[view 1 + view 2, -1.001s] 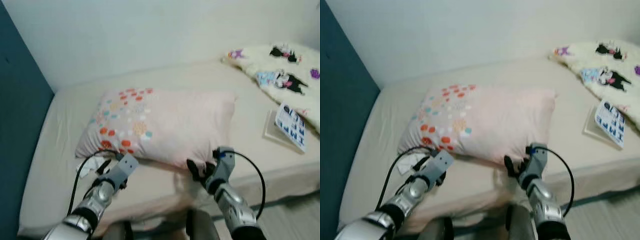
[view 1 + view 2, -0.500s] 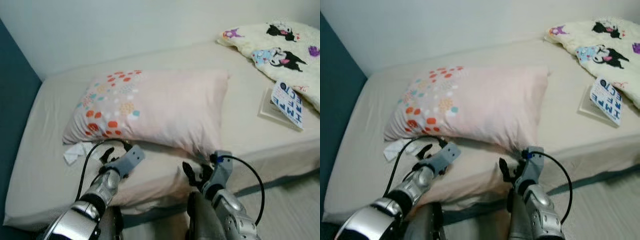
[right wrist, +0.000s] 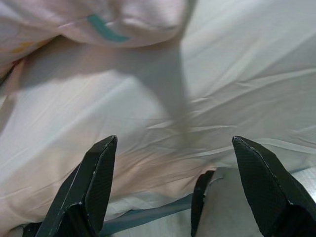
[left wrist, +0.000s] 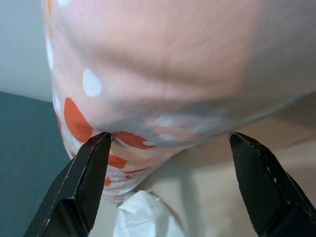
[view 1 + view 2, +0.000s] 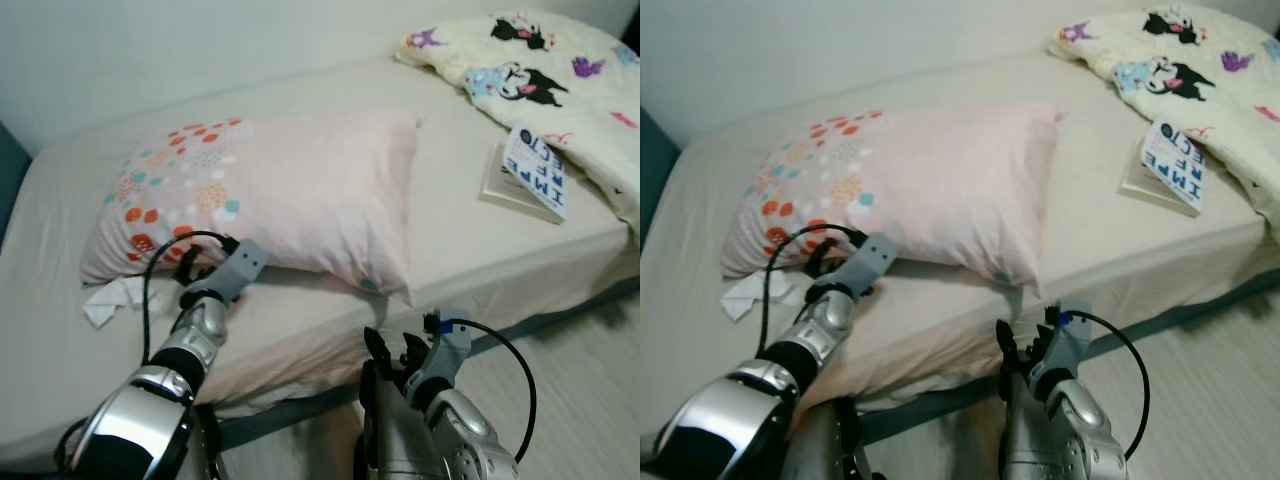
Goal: Clean up the room
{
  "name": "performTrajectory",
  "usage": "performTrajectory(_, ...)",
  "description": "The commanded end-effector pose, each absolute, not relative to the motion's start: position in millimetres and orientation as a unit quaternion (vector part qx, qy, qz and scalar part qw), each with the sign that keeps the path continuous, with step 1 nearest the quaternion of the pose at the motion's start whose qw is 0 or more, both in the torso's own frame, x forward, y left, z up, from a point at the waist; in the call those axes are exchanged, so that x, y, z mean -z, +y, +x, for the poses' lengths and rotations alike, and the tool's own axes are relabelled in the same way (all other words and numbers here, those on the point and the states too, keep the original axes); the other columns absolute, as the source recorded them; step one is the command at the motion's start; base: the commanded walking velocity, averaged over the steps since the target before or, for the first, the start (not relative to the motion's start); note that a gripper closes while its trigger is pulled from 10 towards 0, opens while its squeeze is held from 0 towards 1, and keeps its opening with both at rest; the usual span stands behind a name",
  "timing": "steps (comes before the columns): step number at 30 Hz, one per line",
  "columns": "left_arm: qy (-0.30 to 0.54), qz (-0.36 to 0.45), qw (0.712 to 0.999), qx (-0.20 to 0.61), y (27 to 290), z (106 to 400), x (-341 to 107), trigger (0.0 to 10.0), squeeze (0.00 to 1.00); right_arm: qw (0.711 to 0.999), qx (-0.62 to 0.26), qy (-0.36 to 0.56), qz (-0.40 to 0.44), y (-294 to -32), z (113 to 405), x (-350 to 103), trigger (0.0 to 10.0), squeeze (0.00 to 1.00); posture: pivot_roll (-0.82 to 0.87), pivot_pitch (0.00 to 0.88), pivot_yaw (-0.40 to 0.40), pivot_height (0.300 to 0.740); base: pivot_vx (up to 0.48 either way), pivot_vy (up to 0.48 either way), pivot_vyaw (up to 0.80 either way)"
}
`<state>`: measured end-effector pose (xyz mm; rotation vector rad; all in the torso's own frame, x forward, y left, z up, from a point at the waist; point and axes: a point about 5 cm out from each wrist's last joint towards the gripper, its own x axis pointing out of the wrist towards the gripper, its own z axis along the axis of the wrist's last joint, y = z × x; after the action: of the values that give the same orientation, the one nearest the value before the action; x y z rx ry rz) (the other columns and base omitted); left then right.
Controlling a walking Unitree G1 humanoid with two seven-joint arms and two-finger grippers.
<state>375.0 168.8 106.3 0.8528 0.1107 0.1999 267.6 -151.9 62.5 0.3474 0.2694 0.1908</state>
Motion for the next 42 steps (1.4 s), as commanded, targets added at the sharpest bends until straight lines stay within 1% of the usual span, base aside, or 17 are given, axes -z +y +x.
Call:
performTrajectory(1,0.075,0.431,0.893,-0.109,181,370,-99,10.0,0.00,0.968,-0.103,0.144,0.178,-145,264,-61,10.0,0.00,-0.25,0.315,0.044,0.513,0.000,0.000,0.00)
performTrajectory(4,0.077,0.459,0.875,-0.132,203,371,-106,10.0,0.00,0.968,-0.107,0.135,0.182,-144,258,-71,10.0,0.00,-0.26,0.355,0.033,0.513,0.000,0.000,0.00)
performTrajectory(7,0.078,0.470,0.869,-0.134,208,371,-107,10.0,0.00,0.968,-0.109,0.133,0.182,-144,258,-74,10.0,0.00,-0.26,0.355,0.033,0.513,0.000,0.000,0.00)
performTrajectory(10,0.098,0.498,0.849,-0.148,233,366,-108,10.0,0.00,0.968,-0.117,0.129,0.182,-143,256,-82,10.0,0.00,-0.26,0.395,0.017,0.513,0.000,0.000,0.00)
performTrajectory(11,0.098,0.498,0.849,-0.148,233,366,-108,10.0,0.00,0.968,-0.117,0.129,0.182,-143,256,-82,10.0,0.00,-0.26,0.395,0.017,0.513,0.000,0.000,0.00)
performTrajectory(15,0.145,0.491,0.842,-0.173,261,357,-103,10.0,0.00,0.967,-0.118,0.133,0.181,-144,253,-86,10.0,0.00,-0.26,0.418,0.006,0.513,0.000,0.000,0.00)
performTrajectory(21,0.168,0.470,0.846,-0.189,271,351,-99,10.0,0.00,0.967,-0.119,0.136,0.181,-143,251,-87,10.0,0.00,-0.26,0.433,0.000,0.513,0.000,0.000,0.00)
performTrajectory(26,0.173,0.474,0.838,-0.208,279,348,-99,10.0,0.00,0.966,-0.118,0.140,0.181,-145,247,-92,10.0,0.00,-0.28,0.445,-0.009,0.513,0.000,0.000,0.00)
performTrajectory(27,0.170,0.469,0.838,-0.220,282,348,-102,9.1,0.00,0.966,-0.117,0.140,0.181,-146,245,-93,10.0,0.00,-0.29,0.448,-0.012,0.513,0.000,0.000,0.00)
performTrajectory(28,0.170,0.469,0.838,-0.220,282,348,-102,9.1,0.00,0.966,-0.117,0.140,0.181,-146,245,-93,10.0,0.00,-0.29,0.448,-0.012,0.513,0.000,0.000,0.00)
performTrajectory(29,0.164,0.460,0.840,-0.238,283,348,-105,0.0,0.00,0.967,-0.115,0.141,0.180,-148,243,-95,10.0,0.00,-0.30,0.448,-0.015,0.513,0.000,0.000,0.00)
performTrajectory(33,0.154,0.448,0.846,-0.245,281,351,-108,0.0,0.00,0.967,-0.113,0.141,0.179,-150,242,-97,10.0,0.00,-0.30,0.448,-0.016,0.513,0.000,0.000,0.00)
performTrajectory(34,0.141,0.439,0.852,-0.247,277,354,-113,0.0,0.00,0.968,-0.111,0.138,0.178,-152,241,-99,10.0,0.00,-0.31,0.448,-0.017,0.513,0.000,0.000,0.00)
performTrajectory(42,0.120,0.438,0.853,-0.258,274,359,-121,0.0,0.00,0.969,-0.110,0.135,0.177,-153,240,-102,10.0,0.00,-0.32,0.445,-0.021,0.513,0.000,0.000,0.00)
